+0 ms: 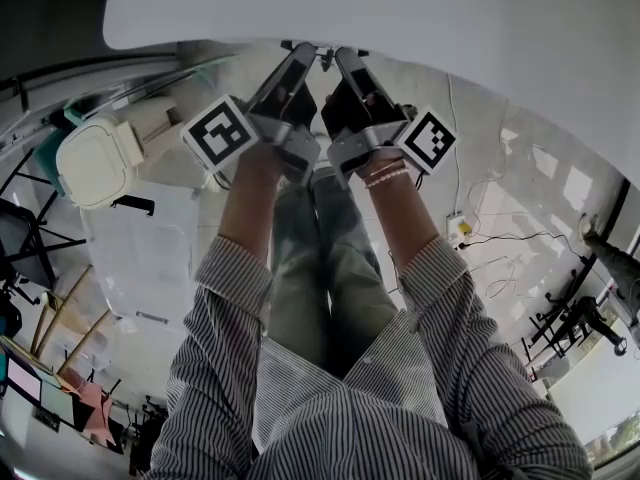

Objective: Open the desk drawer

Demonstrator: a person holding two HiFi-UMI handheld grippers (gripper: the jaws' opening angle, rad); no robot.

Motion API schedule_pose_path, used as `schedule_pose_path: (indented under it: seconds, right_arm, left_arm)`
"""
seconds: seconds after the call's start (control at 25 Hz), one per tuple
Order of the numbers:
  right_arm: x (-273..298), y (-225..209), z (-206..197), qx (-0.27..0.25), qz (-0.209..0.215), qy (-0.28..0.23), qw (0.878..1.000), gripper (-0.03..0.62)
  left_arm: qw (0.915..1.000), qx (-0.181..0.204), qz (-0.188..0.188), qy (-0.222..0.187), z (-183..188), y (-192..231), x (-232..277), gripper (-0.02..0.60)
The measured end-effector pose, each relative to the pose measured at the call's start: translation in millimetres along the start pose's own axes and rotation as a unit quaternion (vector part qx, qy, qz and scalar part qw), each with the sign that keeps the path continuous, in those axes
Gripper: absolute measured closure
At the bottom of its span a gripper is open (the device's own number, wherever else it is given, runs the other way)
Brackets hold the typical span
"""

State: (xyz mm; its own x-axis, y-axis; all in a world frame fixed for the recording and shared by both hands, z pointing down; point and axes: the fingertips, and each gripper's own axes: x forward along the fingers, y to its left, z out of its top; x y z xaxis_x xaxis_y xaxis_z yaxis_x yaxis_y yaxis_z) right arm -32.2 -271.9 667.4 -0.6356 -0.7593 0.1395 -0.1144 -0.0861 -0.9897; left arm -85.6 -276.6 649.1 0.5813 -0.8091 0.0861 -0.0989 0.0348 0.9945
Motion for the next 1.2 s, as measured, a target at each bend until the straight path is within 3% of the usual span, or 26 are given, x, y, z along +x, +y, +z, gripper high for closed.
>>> schedule_pose_path:
  seconds: [0.56, 1.2]
  right_arm:
    - [-13.3, 0.9, -12.2, 0.002, -0.004, 0.014, 1.000, 0.553]
    - [-61.6, -4.2, -57.8, -0.002, -0.015, 0.021, 1.000, 0.553]
  left_arm:
    - [0.9989, -0.003, 0.045, 0.011, -11.9, 10.7, -19.5, 0.529]
    - [0.9963, -0.005, 0.085, 0.012, -48.9, 22.5, -81.8, 0.528]
